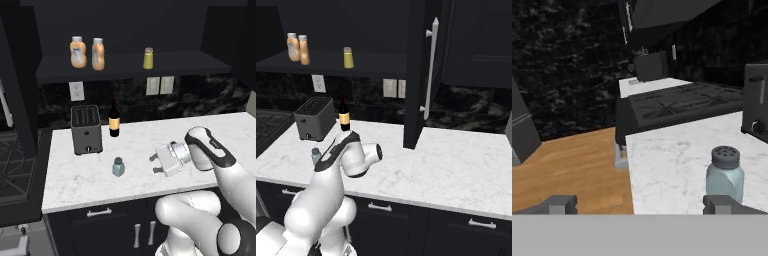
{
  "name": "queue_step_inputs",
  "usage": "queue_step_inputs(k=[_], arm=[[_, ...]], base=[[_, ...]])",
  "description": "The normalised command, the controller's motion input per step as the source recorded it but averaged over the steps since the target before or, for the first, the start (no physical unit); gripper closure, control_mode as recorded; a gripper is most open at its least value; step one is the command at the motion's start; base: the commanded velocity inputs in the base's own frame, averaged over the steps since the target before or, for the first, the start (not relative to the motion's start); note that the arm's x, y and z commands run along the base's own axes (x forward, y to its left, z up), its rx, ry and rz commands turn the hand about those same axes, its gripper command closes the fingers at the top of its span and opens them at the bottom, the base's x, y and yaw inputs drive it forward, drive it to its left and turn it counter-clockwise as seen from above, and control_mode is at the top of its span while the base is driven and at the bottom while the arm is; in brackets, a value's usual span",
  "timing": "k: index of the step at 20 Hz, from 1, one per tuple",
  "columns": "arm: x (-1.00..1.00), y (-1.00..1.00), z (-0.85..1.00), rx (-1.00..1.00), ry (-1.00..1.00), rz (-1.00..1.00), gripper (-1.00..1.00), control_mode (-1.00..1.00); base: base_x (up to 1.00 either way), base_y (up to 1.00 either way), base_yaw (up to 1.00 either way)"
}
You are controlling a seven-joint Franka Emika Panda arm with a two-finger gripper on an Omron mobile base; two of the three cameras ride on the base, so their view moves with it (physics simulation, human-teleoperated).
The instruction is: Put the shaker and condiment bottle from the counter next to their counterparts in the cabinet.
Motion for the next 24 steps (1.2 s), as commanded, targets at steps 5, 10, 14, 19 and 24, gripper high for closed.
queue_step_inputs(k=[5,10,14,19,24], arm=[[0.44,0.12,0.02,0.09,0.0,0.0,-1.0,-1.0],[-0.02,0.04,0.0,0.0,0.0,0.01,-1.0,-1.0],[-0.03,0.29,0.0,-0.01,0.0,0.04,-1.0,-1.0],[0.0,0.19,0.0,0.0,0.0,0.02,-1.0,-1.0],[0.0,0.0,-0.01,-0.01,0.0,0.0,-1.0,-1.0]], base=[[0.0,0.0,0.0],[0.0,0.0,0.0],[0.0,0.0,0.0],[0.0,0.0,0.0],[0.0,0.0,0.0]])
